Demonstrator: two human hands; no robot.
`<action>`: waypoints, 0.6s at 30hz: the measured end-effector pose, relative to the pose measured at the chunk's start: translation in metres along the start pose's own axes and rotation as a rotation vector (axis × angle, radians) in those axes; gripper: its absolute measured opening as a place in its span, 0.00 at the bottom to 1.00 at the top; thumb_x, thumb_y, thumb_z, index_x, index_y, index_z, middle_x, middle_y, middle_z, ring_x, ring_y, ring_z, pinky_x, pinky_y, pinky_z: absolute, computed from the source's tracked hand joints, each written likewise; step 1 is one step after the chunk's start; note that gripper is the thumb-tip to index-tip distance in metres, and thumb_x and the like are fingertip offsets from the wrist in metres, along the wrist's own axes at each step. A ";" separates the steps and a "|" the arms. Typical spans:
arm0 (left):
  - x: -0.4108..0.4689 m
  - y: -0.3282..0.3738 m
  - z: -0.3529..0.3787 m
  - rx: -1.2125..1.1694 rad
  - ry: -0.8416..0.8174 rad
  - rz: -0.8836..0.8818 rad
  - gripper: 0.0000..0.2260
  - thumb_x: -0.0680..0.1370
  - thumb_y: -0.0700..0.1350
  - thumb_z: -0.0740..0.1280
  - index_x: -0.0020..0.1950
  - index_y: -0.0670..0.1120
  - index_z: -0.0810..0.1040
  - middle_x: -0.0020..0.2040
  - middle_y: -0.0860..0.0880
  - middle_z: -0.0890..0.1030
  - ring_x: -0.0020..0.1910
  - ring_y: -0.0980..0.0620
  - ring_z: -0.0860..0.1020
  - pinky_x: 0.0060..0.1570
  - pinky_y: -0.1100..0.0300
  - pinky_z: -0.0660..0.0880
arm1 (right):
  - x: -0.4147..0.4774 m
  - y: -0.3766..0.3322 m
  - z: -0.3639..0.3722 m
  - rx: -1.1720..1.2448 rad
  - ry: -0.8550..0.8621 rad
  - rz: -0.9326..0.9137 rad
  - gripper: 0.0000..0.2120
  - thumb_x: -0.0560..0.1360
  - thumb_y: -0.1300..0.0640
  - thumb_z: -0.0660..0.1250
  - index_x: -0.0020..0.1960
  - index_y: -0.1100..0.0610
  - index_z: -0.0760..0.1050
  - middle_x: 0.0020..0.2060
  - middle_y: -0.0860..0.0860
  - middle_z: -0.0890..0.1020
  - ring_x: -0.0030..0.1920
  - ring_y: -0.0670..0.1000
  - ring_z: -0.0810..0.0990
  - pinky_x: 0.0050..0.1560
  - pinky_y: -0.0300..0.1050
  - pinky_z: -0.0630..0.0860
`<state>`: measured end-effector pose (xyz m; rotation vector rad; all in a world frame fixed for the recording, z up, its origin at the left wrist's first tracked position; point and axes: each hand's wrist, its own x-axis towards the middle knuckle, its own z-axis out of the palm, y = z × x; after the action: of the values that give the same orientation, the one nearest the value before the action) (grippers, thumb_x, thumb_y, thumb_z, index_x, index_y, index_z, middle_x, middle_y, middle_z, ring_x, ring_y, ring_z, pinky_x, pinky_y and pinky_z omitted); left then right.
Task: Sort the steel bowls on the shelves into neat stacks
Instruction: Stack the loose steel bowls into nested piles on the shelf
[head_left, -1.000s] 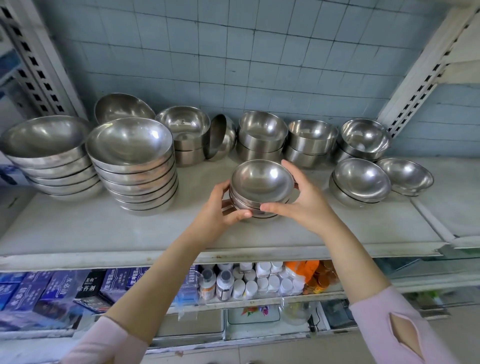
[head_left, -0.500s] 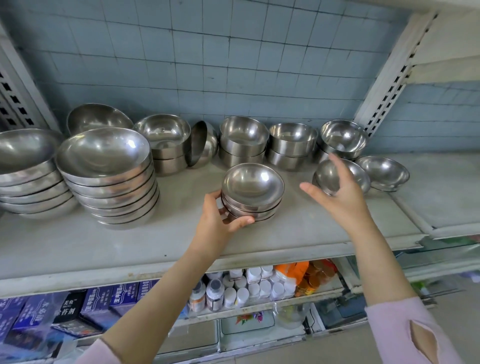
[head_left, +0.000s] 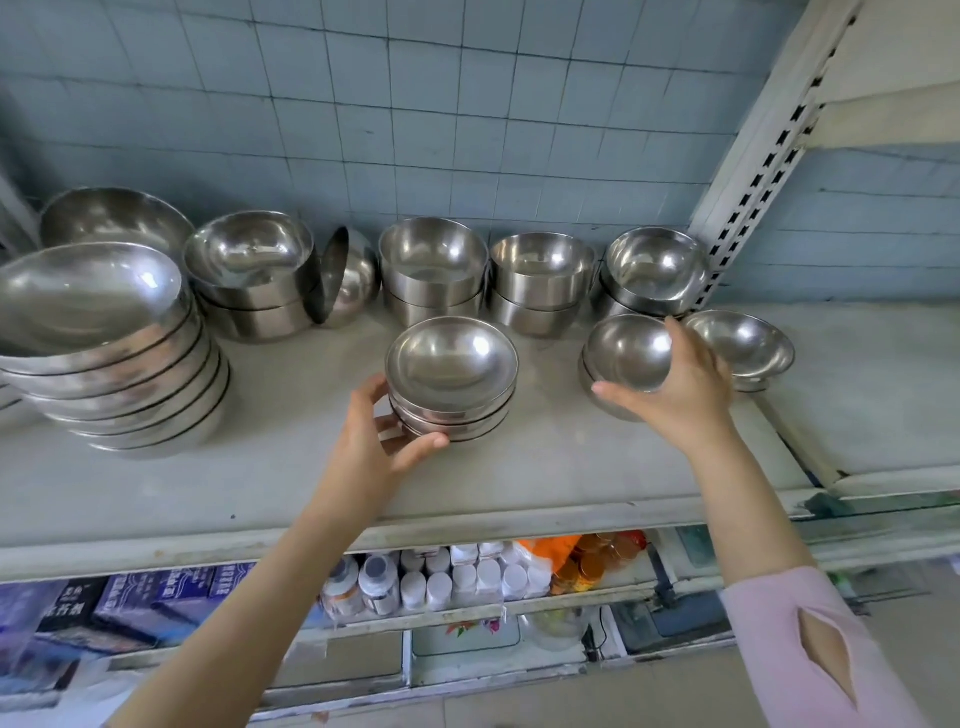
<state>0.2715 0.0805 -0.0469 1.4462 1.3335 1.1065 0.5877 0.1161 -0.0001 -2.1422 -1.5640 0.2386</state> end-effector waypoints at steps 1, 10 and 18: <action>0.000 0.000 0.000 0.009 0.002 -0.005 0.42 0.64 0.59 0.75 0.72 0.52 0.60 0.66 0.58 0.69 0.55 0.63 0.76 0.57 0.58 0.73 | 0.002 0.002 0.000 0.014 -0.009 -0.003 0.58 0.59 0.29 0.74 0.80 0.49 0.53 0.79 0.53 0.60 0.79 0.60 0.56 0.76 0.61 0.56; 0.004 -0.006 -0.003 0.063 -0.001 -0.020 0.40 0.61 0.65 0.73 0.70 0.63 0.63 0.65 0.53 0.76 0.58 0.54 0.79 0.62 0.48 0.75 | -0.020 -0.036 -0.037 0.292 0.007 -0.120 0.50 0.60 0.40 0.81 0.76 0.46 0.61 0.71 0.45 0.66 0.75 0.53 0.60 0.74 0.52 0.61; 0.004 -0.002 -0.001 0.008 -0.002 0.003 0.38 0.69 0.48 0.77 0.74 0.56 0.63 0.65 0.52 0.76 0.56 0.54 0.80 0.58 0.61 0.76 | -0.042 -0.121 -0.015 0.501 -0.292 -0.333 0.52 0.54 0.33 0.80 0.73 0.38 0.63 0.70 0.42 0.65 0.74 0.46 0.63 0.71 0.47 0.65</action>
<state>0.2701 0.0843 -0.0487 1.4556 1.3363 1.1026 0.4774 0.1018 0.0639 -1.4891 -1.7606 0.7669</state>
